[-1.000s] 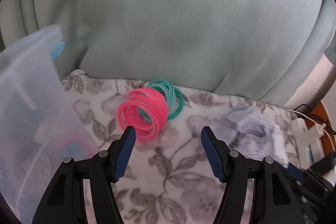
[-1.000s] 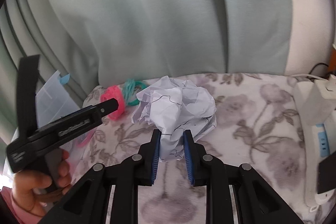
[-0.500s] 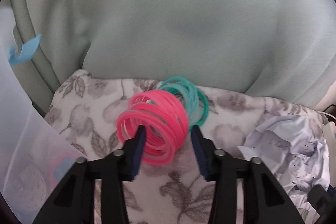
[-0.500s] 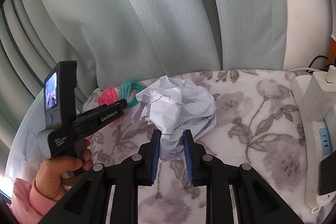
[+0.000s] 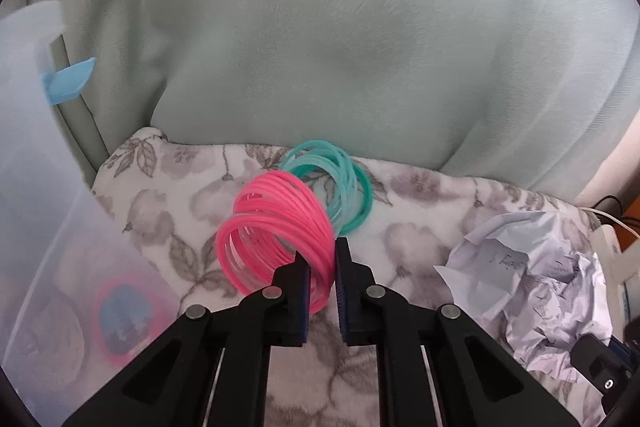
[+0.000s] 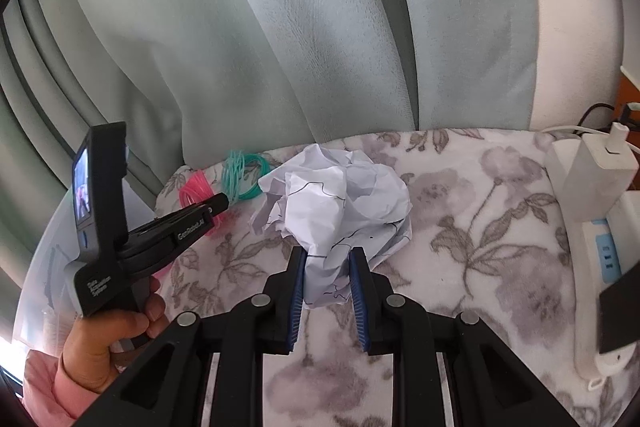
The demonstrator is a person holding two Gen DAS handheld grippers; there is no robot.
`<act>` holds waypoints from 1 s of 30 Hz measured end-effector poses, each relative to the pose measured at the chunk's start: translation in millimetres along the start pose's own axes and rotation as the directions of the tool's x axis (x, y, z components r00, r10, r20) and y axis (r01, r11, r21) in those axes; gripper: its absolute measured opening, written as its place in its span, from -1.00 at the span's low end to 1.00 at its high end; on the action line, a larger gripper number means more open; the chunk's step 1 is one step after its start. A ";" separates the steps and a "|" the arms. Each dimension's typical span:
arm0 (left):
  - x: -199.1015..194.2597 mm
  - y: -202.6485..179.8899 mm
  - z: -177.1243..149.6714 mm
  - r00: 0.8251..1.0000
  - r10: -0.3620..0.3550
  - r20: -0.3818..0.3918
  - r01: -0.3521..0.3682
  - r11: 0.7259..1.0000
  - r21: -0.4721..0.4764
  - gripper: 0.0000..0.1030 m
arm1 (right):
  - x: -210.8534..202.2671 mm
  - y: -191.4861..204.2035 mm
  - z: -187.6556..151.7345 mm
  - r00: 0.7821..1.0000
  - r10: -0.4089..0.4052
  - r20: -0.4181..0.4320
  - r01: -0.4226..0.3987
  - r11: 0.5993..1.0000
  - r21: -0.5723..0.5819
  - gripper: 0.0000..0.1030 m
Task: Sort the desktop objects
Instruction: 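Lift and carry the hair ties and crumpled paper with both tools over the bin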
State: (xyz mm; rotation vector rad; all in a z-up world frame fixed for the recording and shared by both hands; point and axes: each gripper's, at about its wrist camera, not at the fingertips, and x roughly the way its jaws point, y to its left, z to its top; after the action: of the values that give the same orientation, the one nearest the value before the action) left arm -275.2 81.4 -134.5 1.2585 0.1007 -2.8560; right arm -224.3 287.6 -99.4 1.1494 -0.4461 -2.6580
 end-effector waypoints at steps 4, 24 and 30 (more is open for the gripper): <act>-16.1 2.2 -7.3 1.000 -0.016 -0.002 0.016 1.000 -0.005 -0.79 | -8.0 2.0 -5.7 1.000 0.009 -0.010 -0.009 1.000 0.019 -0.54; -99.6 -5.9 -56.2 0.995 -0.096 -0.004 0.096 0.995 0.025 -0.81 | -70.9 38.4 -42.7 1.000 0.010 0.020 -0.011 1.000 0.014 -0.54; -125.0 -5.8 -65.1 0.992 -0.124 0.019 0.124 0.991 0.044 -0.81 | -89.5 52.9 -47.6 0.999 0.014 0.043 -0.014 1.000 -0.012 -0.54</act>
State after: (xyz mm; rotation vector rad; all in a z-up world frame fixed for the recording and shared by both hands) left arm -143.1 90.4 -85.7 1.2719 0.1222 -2.9915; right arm -125.1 256.9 -51.4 1.0832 -0.4435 -2.6744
